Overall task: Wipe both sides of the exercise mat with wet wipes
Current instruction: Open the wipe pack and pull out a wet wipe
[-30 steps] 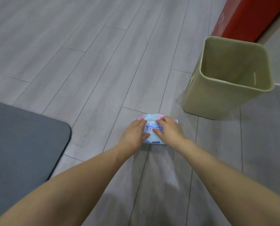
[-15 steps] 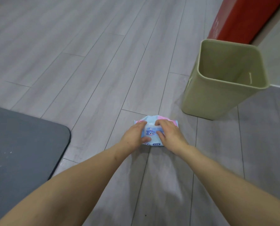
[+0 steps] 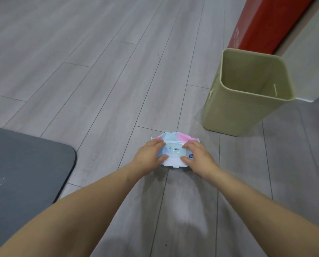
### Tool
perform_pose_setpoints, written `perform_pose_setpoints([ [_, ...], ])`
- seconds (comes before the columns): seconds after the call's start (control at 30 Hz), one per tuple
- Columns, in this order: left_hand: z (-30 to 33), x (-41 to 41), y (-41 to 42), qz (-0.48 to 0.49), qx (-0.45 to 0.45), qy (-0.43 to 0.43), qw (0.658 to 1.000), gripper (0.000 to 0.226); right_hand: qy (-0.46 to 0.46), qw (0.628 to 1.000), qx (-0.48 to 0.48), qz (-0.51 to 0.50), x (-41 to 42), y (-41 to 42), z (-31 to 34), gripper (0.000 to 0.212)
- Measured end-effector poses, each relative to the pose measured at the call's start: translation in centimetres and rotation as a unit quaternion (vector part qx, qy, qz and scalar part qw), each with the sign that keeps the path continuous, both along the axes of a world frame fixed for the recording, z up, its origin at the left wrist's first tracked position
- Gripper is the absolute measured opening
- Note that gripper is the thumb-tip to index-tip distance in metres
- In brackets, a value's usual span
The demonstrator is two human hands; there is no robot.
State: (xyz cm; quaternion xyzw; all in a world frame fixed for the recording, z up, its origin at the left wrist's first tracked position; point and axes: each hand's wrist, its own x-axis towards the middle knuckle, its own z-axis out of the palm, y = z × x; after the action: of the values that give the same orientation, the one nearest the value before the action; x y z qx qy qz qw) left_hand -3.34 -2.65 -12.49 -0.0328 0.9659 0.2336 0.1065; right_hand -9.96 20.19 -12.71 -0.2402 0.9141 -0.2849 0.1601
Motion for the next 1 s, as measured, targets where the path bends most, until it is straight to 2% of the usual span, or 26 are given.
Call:
perform_pose_setpoints([
  [0.07,-0.6,-0.2,0.4,0.02,0.001,-0.003,1.0,0.061,0.005,1.0,0.015,0.0,-0.3,-0.2,-0.1,0.042],
  [0.17,-1.0,-0.2,0.8,0.038,0.015,-0.004,0.999,0.063,0.017,0.999,0.043,0.01,-0.5,-0.7,-0.2,0.041],
  [0.3,-1.1,-0.1,0.8,0.052,0.023,-0.007,0.998,0.063,0.047,0.998,0.034,-0.008,-0.6,-3.2,0.4,0.032],
  [0.57,-1.3,0.3,0.8,0.082,0.059,-0.007,0.995,0.062,-0.027,0.995,0.031,-0.093,-0.9,-7.3,0.0,0.018],
  [0.8,-1.3,0.7,0.8,0.085,0.06,-0.007,0.995,0.062,0.008,0.994,0.08,-0.079,-0.7,-7.8,0.1,0.011],
  [0.9,-1.3,0.7,0.9,0.083,0.061,-0.011,0.995,0.062,0.013,0.989,0.124,-0.074,-0.8,-8.1,0.5,0.032],
  [1.0,-1.3,0.8,0.9,0.073,0.052,-0.012,0.996,0.061,-0.007,0.99,0.112,-0.088,-0.7,-8.0,0.8,0.036],
])
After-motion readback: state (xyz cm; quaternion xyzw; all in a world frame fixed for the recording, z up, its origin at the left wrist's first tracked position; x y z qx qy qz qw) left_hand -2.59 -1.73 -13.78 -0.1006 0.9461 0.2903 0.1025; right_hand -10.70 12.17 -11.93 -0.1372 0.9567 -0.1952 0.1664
